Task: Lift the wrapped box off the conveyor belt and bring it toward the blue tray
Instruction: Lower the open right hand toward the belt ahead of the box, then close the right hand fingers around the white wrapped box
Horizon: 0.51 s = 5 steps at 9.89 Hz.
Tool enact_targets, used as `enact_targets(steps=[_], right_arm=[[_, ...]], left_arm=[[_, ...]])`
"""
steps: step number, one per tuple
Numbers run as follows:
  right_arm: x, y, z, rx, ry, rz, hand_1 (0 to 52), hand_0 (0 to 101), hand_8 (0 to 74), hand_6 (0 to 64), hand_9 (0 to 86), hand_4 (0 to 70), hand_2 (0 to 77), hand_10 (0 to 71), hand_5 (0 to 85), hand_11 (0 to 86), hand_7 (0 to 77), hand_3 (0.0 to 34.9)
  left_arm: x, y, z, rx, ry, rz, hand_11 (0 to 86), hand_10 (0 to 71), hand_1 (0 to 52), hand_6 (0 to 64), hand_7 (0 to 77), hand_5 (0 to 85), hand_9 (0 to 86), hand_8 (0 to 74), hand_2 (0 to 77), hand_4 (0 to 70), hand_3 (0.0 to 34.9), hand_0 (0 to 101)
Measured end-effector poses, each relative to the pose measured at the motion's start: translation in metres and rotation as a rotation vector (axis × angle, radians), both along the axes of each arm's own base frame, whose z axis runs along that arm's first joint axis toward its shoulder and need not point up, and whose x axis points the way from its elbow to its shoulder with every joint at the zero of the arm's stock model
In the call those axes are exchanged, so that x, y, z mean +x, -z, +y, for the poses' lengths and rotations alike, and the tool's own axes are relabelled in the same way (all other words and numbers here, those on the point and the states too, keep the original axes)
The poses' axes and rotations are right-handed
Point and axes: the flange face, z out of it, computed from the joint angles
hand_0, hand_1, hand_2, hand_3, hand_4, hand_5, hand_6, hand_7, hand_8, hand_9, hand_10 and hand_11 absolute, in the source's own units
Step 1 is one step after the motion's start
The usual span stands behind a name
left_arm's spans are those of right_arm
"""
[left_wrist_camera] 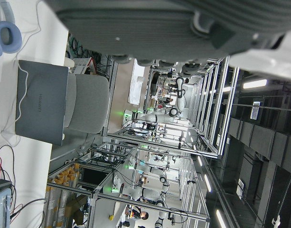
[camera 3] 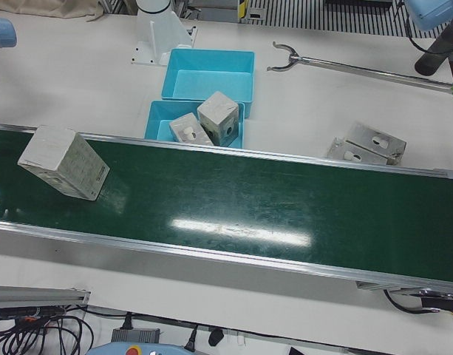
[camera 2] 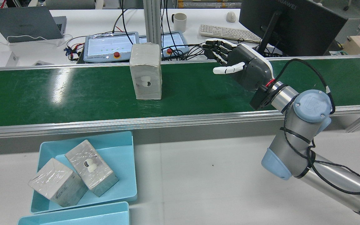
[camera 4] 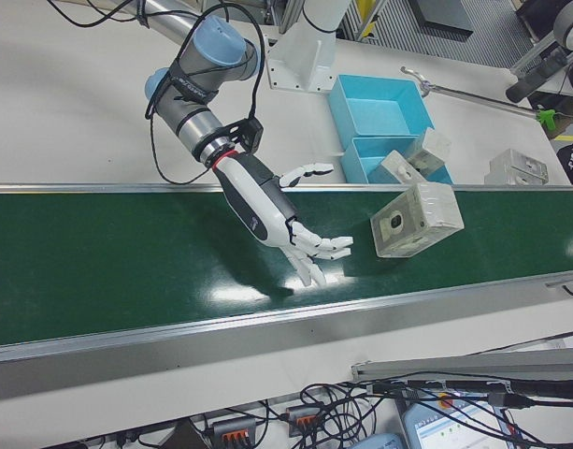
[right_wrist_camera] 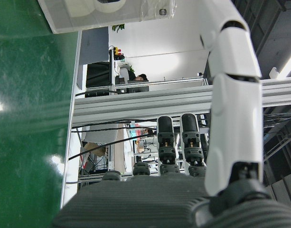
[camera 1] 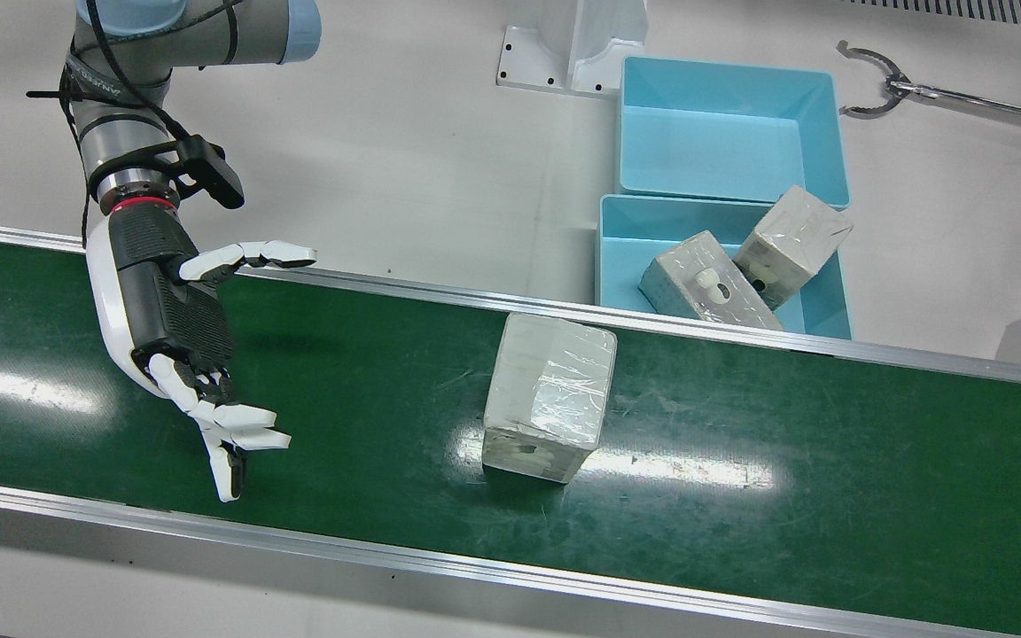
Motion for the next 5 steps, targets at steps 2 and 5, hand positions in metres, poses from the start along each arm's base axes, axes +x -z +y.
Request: enact_targets(steps=[2,5], right_arm=[[-0.004,-0.001,0.002,-0.002,0.007,0.003,16.4,49,0.5,6.0,3.8,15.3,19.1,0.0,24.5,1.6,22.9,7.2],[-0.017,0.000,0.004,0.001,0.013,0.014,16.4,48,0.5,6.0,3.8,15.3,19.1,0.0,24.5,1.6,22.4,7.6]], left_arm=[[0.000,0.000,0.000,0.000,0.000,0.000,0.0,0.5,0.0,0.0,0.5,1.1,0.0,0.5,1.1,0.0,0.0,0],[0.000,0.000,0.000,0.000,0.000,0.000,0.0,0.5,0.0,0.0,0.5,1.1,0.0,0.5,1.1,0.0,0.0,0]])
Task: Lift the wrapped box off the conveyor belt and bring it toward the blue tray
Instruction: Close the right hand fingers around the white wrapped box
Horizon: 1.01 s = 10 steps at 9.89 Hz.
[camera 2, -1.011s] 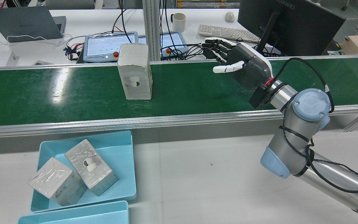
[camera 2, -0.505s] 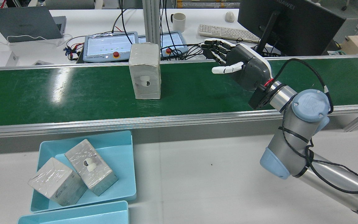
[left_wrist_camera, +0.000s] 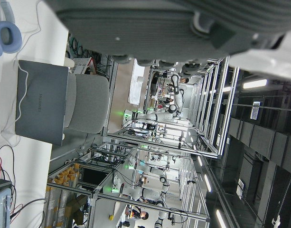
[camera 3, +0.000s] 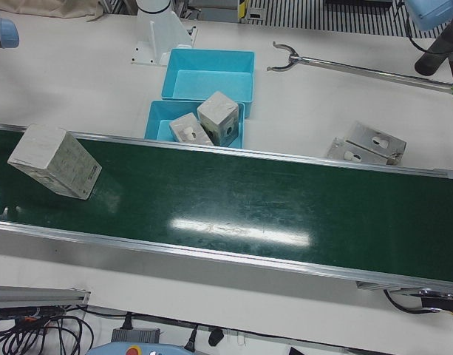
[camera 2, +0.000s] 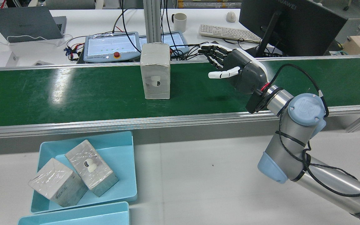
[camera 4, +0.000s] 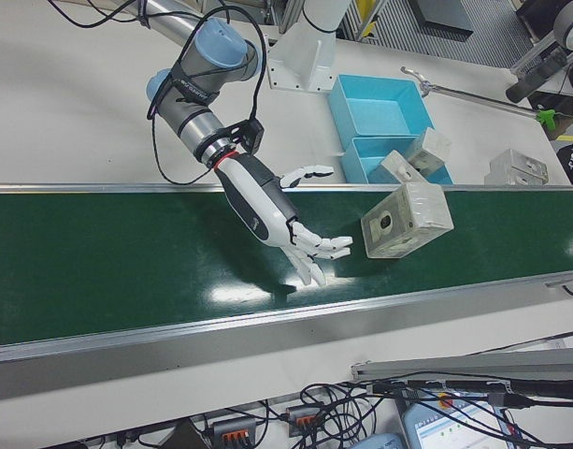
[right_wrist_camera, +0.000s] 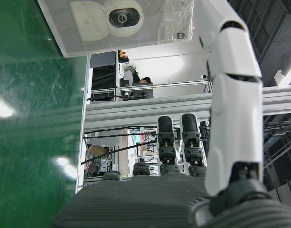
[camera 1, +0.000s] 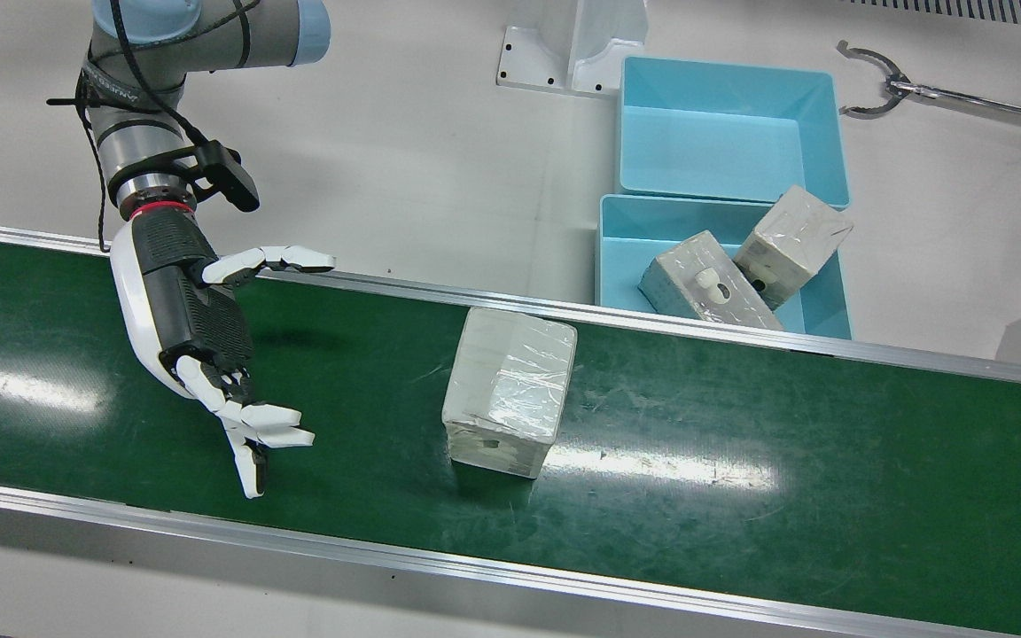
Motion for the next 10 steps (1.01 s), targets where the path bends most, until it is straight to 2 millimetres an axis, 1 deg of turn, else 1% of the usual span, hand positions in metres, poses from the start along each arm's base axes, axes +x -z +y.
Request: enact_targets(steps=[1,2,5,6,7,8,9,10], right_arm=[[-0.004,0.003,-0.001,0.000,-0.006,-0.002,16.4,49,0.5,6.0,3.8,15.3,19.6,0.0,24.5,1.6,22.9,7.5],[-0.009,0.008,-0.002,0.002,-0.014,-0.009,18.0,49,0.0,6.0,3.8,15.3,19.1,0.0,25.6,1.6,23.5,8.0],[-0.027,0.018,0.004,0.002,-0.014,-0.025,17.5,49,0.0,6.5,3.8,16.4,20.2,0.0,25.6,1.6,23.5,8.1],[-0.031,0.020,0.006,0.004,-0.011,-0.027,17.5,49,0.0,6.5,3.8,16.4,20.2,0.0,25.6,1.6,24.5,8.1],[-0.034,0.021,0.007,0.005,-0.009,-0.026,18.5,50,0.0,6.5,3.8,16.4,20.7,0.0,25.6,1.6,24.5,8.0],[-0.035,0.021,0.007,0.005,-0.009,-0.025,18.5,50,0.0,6.5,3.8,16.4,20.7,0.0,25.6,1.6,24.5,8.0],[-0.035,0.021,0.007,0.005,-0.009,-0.024,18.5,50,0.0,6.0,3.8,12.5,20.7,0.0,25.6,1.6,24.5,8.5],[-0.034,0.020,0.007,0.003,-0.011,-0.024,18.5,49,0.0,6.0,3.8,13.1,20.7,0.0,25.6,1.6,23.5,9.6]], left_arm=[[0.000,0.000,0.000,0.000,0.000,0.000,0.0,0.5,0.0,0.0,0.5,1.1,0.0,0.5,1.1,0.0,0.0,0],[0.000,0.000,0.000,0.000,0.000,0.000,0.0,0.5,0.0,0.0,0.5,1.1,0.0,0.5,1.1,0.0,0.0,0],[0.000,0.000,0.000,0.000,0.000,0.000,0.0,0.0,0.0,0.0,0.5,1.1,0.0,0.5,1.1,0.0,0.0,0],[0.000,0.000,0.000,0.000,0.000,0.000,0.0,0.0,0.0,0.0,0.5,1.1,0.0,0.5,1.1,0.0,0.0,0],[0.000,0.000,0.000,0.000,0.000,0.000,0.0,0.5,0.0,0.0,0.5,1.1,0.0,0.5,1.1,0.0,0.0,0],[0.000,0.000,0.000,0.000,0.000,0.000,0.0,0.5,0.0,0.0,0.5,1.1,0.0,0.5,1.1,0.0,0.0,0],[0.000,0.000,0.000,0.000,0.000,0.000,0.0,0.5,0.0,0.0,0.5,1.1,0.0,0.5,1.1,0.0,0.0,0],[0.000,0.000,0.000,0.000,0.000,0.000,0.5,0.0,0.0,0.0,0.5,1.1,0.0,0.5,1.1,0.0,0.0,0]])
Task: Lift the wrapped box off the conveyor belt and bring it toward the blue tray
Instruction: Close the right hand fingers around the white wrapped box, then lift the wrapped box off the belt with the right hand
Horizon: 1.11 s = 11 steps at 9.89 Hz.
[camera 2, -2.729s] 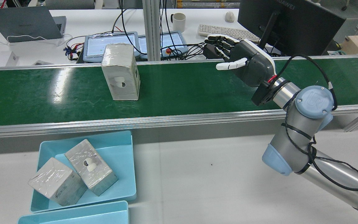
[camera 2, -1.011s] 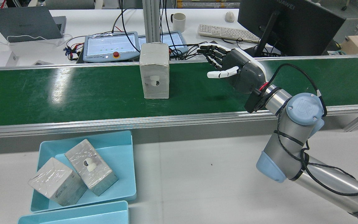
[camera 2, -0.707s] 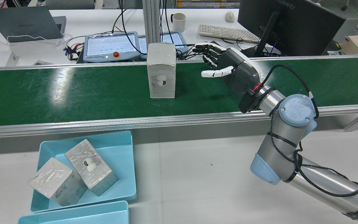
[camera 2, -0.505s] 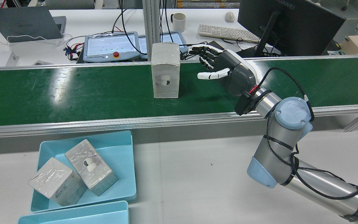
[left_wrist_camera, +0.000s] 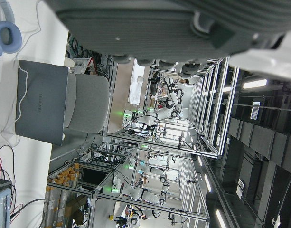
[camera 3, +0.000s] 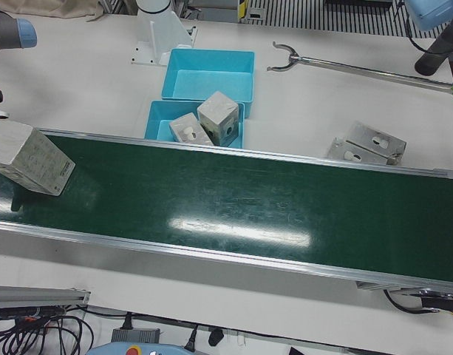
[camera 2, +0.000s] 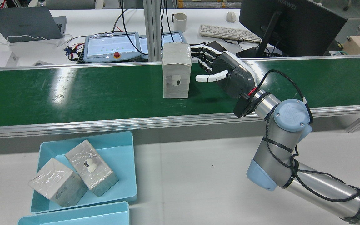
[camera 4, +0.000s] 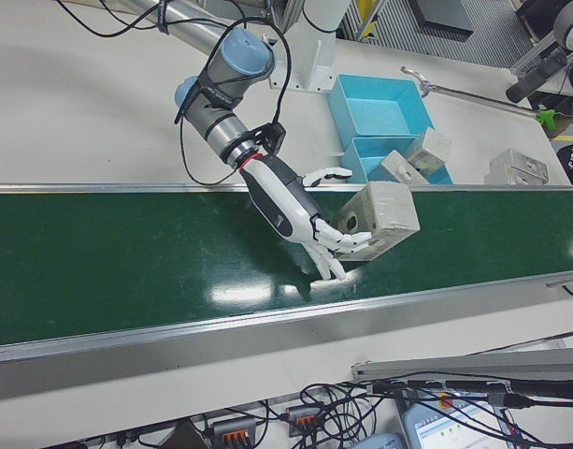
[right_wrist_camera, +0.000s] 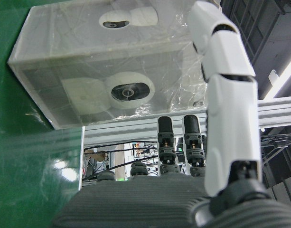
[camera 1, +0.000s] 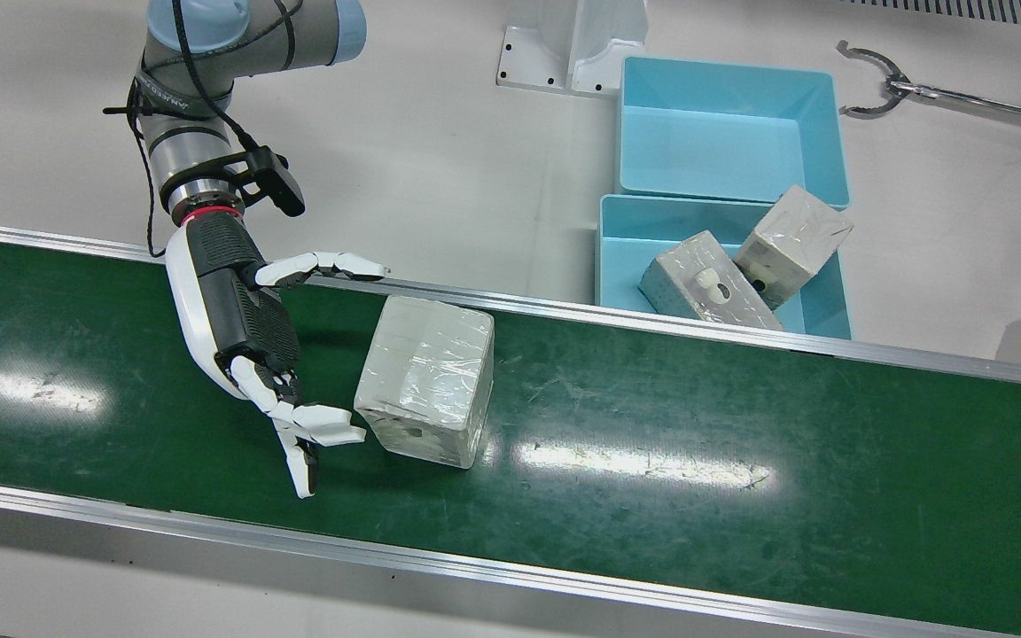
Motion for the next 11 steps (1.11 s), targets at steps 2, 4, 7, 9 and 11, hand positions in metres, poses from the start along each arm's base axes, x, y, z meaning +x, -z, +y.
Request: enact_targets(steps=[2,4,7,9,11], right_arm=[[0.011,-0.006,-0.004,-0.007,-0.013,0.001,18.5,50,0.0,5.5,3.8,13.1,20.7,0.0,25.6,1.6,22.4,10.5],[0.027,-0.019,-0.009,-0.024,-0.030,0.007,17.5,50,0.0,4.9,3.8,10.9,18.5,0.0,25.1,1.6,20.7,10.8],[0.029,-0.025,-0.008,-0.030,-0.030,0.013,17.5,50,0.0,4.9,3.3,10.4,18.5,0.0,24.5,1.6,20.2,10.9],[0.028,-0.024,-0.007,-0.028,-0.028,0.014,17.5,50,0.0,4.4,3.3,11.5,19.1,0.0,24.5,1.6,20.2,10.8],[0.025,-0.022,-0.006,-0.026,-0.024,0.015,17.5,50,0.0,4.4,3.3,11.5,19.1,0.0,24.0,1.6,20.2,11.8]], left_arm=[[0.000,0.000,0.000,0.000,0.000,0.000,0.5,0.5,0.0,0.0,0.5,1.1,0.0,0.5,1.1,0.0,0.0,0],[0.000,0.000,0.000,0.000,0.000,0.000,0.0,0.5,0.0,0.0,0.5,1.1,0.0,0.5,0.5,0.0,0.0,0],[0.000,0.000,0.000,0.000,0.000,0.000,0.0,0.0,0.0,0.0,0.5,1.1,0.0,0.5,1.1,0.0,0.0,0],[0.000,0.000,0.000,0.000,0.000,0.000,0.0,0.5,0.0,0.0,0.5,1.1,0.0,0.5,1.1,0.0,0.0,0],[0.000,0.000,0.000,0.000,0.000,0.000,0.5,0.0,0.0,0.0,0.5,1.1,0.0,0.5,1.1,0.0,0.0,0]])
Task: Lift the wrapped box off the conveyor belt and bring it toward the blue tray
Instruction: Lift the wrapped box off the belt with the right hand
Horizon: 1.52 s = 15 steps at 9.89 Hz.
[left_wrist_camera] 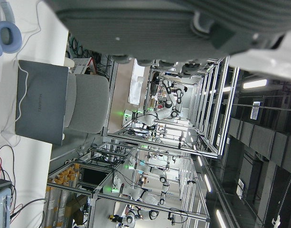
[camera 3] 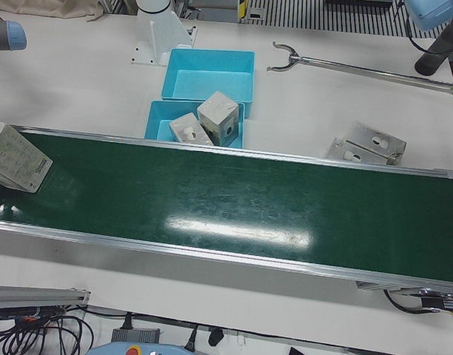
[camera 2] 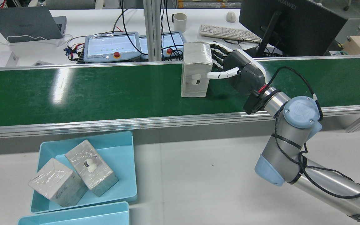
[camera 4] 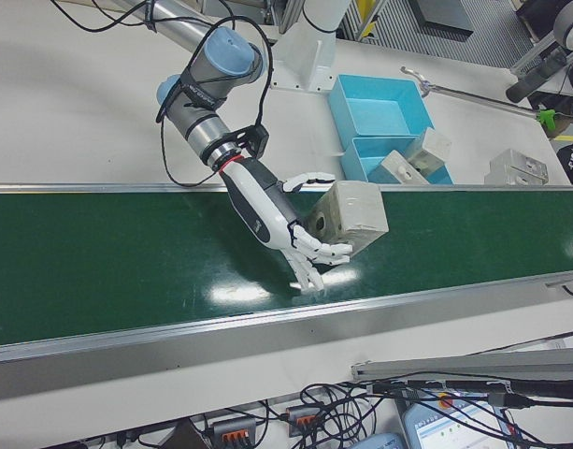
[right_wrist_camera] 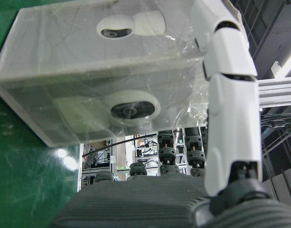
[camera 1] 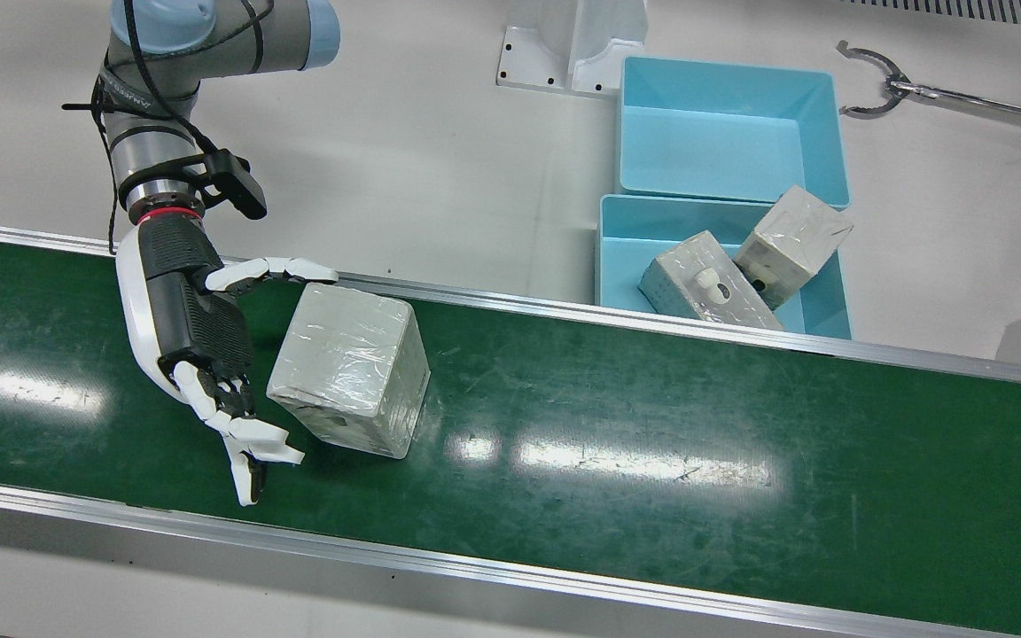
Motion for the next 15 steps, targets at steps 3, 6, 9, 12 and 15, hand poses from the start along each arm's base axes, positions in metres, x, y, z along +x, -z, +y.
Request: enact_targets(steps=[3,6,9,12,15], right_arm=[[-0.019,0.023,0.001,0.029,0.008,0.004,16.9,50,0.0,4.4,3.3,7.1,19.1,0.0,24.0,1.6,20.2,12.2],[-0.038,0.050,-0.004,0.011,0.014,0.040,22.4,54,3.3,10.4,9.3,20.2,28.9,0.0,32.7,1.6,31.6,18.3],[-0.019,0.072,0.002,-0.015,0.001,0.068,14.7,56,31.1,24.0,32.2,34.4,32.2,15.8,43.6,10.4,44.7,10.7],[0.008,0.144,0.034,0.054,-0.009,0.001,6.5,53,44.2,36.5,45.3,43.6,33.8,40.9,52.9,33.8,61.1,0.5],[-0.056,0.191,0.101,0.090,0.034,-0.018,6.5,51,57.3,46.9,64.9,44.2,33.8,51.3,64.4,46.9,68.2,0.7]], left_arm=[[0.000,0.000,0.000,0.000,0.000,0.000,0.5,0.0,0.0,0.0,0.5,1.1,0.0,0.5,1.1,0.0,0.0,0],[0.000,0.000,0.000,0.000,0.000,0.000,0.0,0.5,0.0,0.0,0.5,1.1,0.0,0.5,1.1,0.0,0.0,0],[0.000,0.000,0.000,0.000,0.000,0.000,0.0,0.5,0.0,0.0,0.5,1.1,0.0,0.5,1.1,0.0,0.0,0],[0.000,0.000,0.000,0.000,0.000,0.000,0.5,0.5,0.0,0.0,0.5,1.1,0.0,0.5,0.5,0.0,0.0,0],[0.000,0.000,0.000,0.000,0.000,0.000,0.0,0.5,0.0,0.0,0.5,1.1,0.0,0.5,1.1,0.0,0.0,0]])
